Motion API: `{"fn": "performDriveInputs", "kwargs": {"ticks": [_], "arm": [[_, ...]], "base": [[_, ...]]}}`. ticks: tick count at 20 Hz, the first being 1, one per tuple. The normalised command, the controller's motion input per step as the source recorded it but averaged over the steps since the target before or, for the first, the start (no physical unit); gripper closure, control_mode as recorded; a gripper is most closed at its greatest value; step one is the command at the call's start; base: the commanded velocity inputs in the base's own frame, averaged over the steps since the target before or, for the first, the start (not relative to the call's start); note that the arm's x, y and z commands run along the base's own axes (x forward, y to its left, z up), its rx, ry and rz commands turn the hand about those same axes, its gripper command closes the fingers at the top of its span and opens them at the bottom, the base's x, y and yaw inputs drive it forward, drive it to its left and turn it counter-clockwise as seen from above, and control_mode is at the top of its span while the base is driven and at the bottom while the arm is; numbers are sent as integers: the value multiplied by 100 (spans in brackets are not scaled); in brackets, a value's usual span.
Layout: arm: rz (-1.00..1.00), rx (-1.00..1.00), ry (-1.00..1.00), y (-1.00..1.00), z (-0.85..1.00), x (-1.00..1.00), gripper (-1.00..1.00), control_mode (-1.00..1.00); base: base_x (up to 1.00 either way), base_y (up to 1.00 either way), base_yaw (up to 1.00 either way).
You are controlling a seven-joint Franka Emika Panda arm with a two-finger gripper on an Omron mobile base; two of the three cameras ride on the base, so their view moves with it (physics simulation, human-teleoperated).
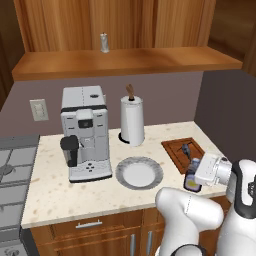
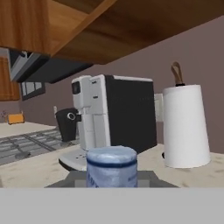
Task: Pick the fish from the plate and place it on the cutting board. Then pick the condiment bottle from the cabinet and place it next to the cutting board.
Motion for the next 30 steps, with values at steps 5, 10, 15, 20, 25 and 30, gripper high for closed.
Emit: {"fn": "performDriveInputs", "kwargs": {"ticks": [5, 10, 15, 20, 25, 30], "arm": [[-4, 1, -10, 31, -37, 8, 100, -100], [-5, 2, -9, 29, -22, 27, 100, -100], [-6, 1, -7, 27, -12, 33, 100, -100], [-6, 0, -1, 29, -12, 26, 100, -100], [-6, 0, 0, 34, -23, 21, 100, -100], [-5, 1, 0, 32, -27, 22, 100, -100]], "base": [[0, 0, 0], [0, 0, 0], [0, 0, 0], [0, 0, 0], [0, 0, 0], [0, 0, 0]]}}
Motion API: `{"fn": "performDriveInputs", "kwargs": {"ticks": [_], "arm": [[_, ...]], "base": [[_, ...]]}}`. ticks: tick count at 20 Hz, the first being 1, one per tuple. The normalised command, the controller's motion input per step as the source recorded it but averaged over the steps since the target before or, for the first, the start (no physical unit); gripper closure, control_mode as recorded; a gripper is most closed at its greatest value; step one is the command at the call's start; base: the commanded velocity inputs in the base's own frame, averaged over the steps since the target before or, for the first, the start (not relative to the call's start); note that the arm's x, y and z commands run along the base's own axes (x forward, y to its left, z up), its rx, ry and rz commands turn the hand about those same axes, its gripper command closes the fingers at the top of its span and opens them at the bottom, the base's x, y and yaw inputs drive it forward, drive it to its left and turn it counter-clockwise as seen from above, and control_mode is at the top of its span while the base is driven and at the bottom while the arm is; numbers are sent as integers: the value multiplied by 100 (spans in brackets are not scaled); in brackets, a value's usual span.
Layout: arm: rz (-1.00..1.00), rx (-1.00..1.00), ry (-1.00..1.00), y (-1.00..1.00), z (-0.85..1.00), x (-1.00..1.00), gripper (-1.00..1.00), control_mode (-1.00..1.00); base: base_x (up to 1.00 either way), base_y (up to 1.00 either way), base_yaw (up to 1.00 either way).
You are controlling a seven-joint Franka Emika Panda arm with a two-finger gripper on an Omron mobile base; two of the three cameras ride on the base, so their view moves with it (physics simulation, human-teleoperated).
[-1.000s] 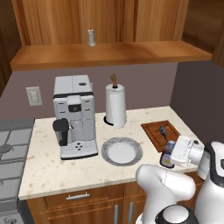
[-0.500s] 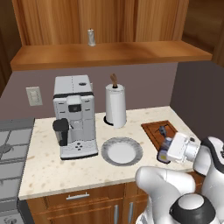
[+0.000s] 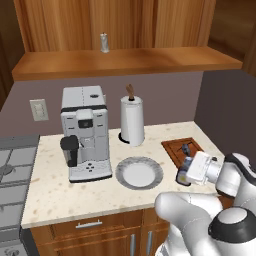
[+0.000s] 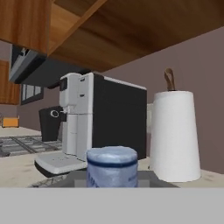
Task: Pick the fish from the plate and place it on the cutting board. Then pick the condiment bottle from the cabinet and place it next to the cutting board.
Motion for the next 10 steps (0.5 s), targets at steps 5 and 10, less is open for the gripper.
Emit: {"fn": "performDriveInputs", "kwargs": {"ticks": [5, 10], "arm": [[-5, 2, 0, 31, -28, 21, 100, -100], [-5, 1, 0, 30, -29, 15, 100, -100]], "base": [[0, 0, 0], [0, 0, 0]]}}
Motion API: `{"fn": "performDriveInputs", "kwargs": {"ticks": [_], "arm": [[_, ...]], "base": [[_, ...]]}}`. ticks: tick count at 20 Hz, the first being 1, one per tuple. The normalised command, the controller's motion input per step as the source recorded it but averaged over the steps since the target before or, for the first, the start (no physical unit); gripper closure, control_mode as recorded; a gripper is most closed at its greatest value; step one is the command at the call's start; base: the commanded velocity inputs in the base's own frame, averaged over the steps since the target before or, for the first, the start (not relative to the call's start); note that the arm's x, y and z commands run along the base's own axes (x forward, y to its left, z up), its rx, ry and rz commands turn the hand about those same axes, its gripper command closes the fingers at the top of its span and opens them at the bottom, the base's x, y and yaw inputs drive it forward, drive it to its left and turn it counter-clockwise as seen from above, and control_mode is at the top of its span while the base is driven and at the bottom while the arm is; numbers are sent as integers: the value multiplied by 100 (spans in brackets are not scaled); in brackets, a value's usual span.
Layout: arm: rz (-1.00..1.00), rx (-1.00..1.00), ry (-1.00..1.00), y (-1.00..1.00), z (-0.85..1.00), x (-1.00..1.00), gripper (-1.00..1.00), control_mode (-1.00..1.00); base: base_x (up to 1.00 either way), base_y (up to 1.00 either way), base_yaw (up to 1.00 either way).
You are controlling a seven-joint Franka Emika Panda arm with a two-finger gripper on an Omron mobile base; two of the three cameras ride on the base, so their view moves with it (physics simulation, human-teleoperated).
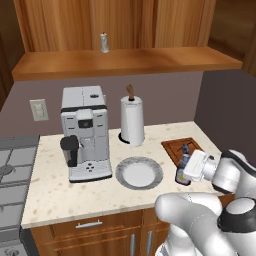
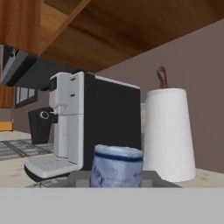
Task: Pick the fish from the plate and place it on the cutting board. Then pick the condiment bottle from the cabinet and place it next to the cutting board.
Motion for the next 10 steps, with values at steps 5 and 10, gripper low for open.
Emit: {"fn": "performDriveInputs", "kwargs": {"ticks": [5, 10], "arm": [[-5, 1, 0, 26, -30, 14, 100, -100], [-5, 0, 0, 28, -37, 2, 100, -100]], "base": [[0, 0, 0], [0, 0, 0]]}}
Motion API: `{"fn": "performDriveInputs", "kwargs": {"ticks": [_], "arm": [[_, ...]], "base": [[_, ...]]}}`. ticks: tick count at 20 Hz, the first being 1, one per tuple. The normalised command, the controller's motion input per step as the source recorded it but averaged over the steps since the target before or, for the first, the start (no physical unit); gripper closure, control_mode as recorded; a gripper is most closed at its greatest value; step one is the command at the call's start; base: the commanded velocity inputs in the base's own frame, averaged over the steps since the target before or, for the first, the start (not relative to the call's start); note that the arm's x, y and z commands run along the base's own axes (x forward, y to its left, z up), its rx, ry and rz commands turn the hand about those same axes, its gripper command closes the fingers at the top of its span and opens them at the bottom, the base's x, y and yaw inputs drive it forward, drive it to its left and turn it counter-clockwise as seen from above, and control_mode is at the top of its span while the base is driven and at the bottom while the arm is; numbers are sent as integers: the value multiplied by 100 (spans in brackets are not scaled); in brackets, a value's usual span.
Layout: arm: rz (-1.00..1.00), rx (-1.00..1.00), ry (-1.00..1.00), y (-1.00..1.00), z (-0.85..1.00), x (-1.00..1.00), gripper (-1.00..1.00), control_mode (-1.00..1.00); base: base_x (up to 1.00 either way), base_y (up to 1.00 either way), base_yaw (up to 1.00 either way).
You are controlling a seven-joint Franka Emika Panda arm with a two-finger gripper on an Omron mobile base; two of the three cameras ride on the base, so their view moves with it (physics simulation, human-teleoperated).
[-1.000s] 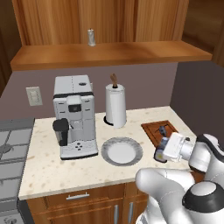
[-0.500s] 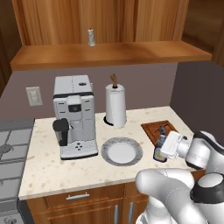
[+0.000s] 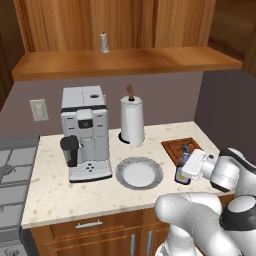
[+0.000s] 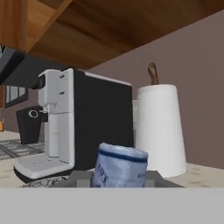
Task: Pick the fish from the plate and place it on the cutting board. Then pick the condiment bottle from the cabinet and place it next to the cutting board.
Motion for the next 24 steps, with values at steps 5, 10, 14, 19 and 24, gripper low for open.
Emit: {"fn": "performDriveInputs", "kwargs": {"ticks": [5, 10, 14, 19, 24], "arm": [[-2, 0, -10, 28, -45, -9, 100, -100], [0, 0, -18, 26, -46, -27, 100, -100], [0, 0, -20, 26, -45, -25, 100, -100], [0, 0, -17, 32, -41, -14, 100, -100], [0, 0, -9, 38, -34, -2, 100, -100]], "base": [[0, 0, 0], [0, 0, 0], [0, 0, 0], [0, 0, 0], [0, 0, 0]]}}
